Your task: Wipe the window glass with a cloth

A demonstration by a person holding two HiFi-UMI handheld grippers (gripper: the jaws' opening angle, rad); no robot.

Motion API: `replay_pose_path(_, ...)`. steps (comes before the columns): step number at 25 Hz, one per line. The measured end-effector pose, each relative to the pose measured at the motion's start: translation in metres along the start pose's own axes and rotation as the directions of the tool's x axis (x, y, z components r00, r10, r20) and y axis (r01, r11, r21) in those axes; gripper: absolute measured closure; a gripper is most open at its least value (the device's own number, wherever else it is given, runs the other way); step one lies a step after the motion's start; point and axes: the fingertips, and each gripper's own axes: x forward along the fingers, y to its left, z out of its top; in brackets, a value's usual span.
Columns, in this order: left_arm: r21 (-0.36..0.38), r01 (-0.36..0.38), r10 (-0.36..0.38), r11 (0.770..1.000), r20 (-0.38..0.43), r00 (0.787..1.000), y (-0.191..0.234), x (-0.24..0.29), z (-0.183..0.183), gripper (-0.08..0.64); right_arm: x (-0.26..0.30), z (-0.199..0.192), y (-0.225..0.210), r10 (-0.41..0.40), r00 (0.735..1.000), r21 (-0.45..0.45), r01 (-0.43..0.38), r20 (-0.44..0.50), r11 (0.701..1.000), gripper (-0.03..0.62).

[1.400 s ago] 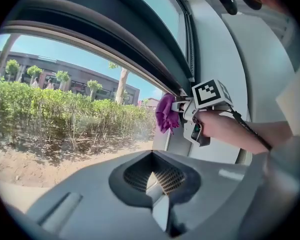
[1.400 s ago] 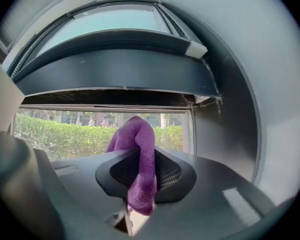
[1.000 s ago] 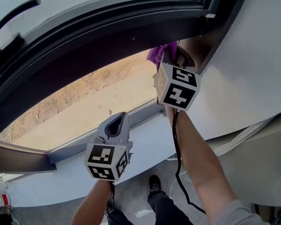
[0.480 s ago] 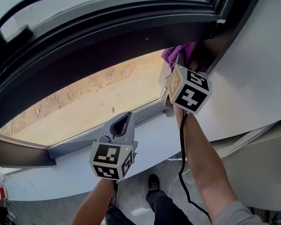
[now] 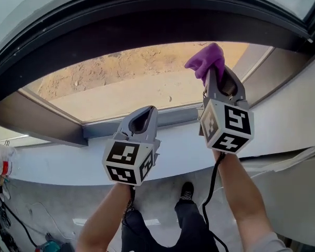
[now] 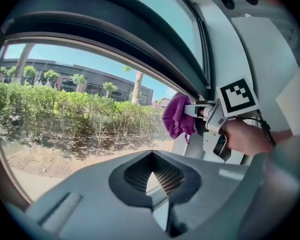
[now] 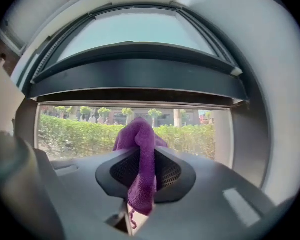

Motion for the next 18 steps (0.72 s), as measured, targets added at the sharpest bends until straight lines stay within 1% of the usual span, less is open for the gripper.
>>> replay_pose_path(2, -0.017, -0.056, 0.057, 0.998, 0.012, 0.998, 0.031, -0.028, 0.0, 0.56, 0.0, -0.002, 0.053, 0.089, 0.996, -0.01, -0.089, -0.003, 0.996, 0.505)
replay_pose_path(4, -0.026, -0.106, 0.107, 0.994, 0.023, 0.994, 0.06, -0.056, 0.001, 0.56, -0.001, -0.003, 0.103, 0.159, 0.987, -0.011, -0.159, -0.001, 0.987, 0.505)
replay_pose_path(6, -0.029, -0.151, 0.152, 0.988, 0.026, 0.988, 0.086, -0.084, -0.001, 0.56, -0.003, -0.004, 0.153, 0.226, 0.974, -0.013, -0.226, -0.007, 0.974, 0.505)
replay_pose_path(8, -0.033, -0.196, 0.197, 0.98, 0.025, 0.98, 0.111, -0.113, -0.004, 0.56, -0.005, -0.006, 0.204, 0.294, 0.956, -0.014, -0.294, -0.013, 0.956, 0.505)
replay_pose_path(10, -0.042, -0.24, 0.241, 0.97, 0.022, 0.97, 0.136, -0.143, -0.008, 0.56, -0.01, -0.006, 0.256, 0.366, 0.931, -0.017, -0.366, -0.013, 0.93, 0.505)
replay_pose_path(14, -0.064, -0.318, 0.32, 0.946, 0.018, 0.947, 0.18, -0.197, -0.016, 0.56, -0.018, -0.007, 0.357, 0.496, 0.868, -0.041, -0.496, -0.014, 0.867, 0.505)
replay_pose_path(16, -0.076, -0.352, 0.355, 0.933, 0.025, 0.935, 0.202, -0.22, -0.019, 0.56, -0.019, -0.01, 0.402, 0.542, 0.84, -0.06, -0.542, -0.022, 0.838, 0.505)
replay_pose_path(18, -0.085, -0.374, 0.378, 0.923, 0.028, 0.926, 0.221, -0.24, -0.022, 0.56, -0.017, -0.014, 0.44, 0.574, 0.819, -0.074, -0.574, -0.03, 0.815, 0.505)
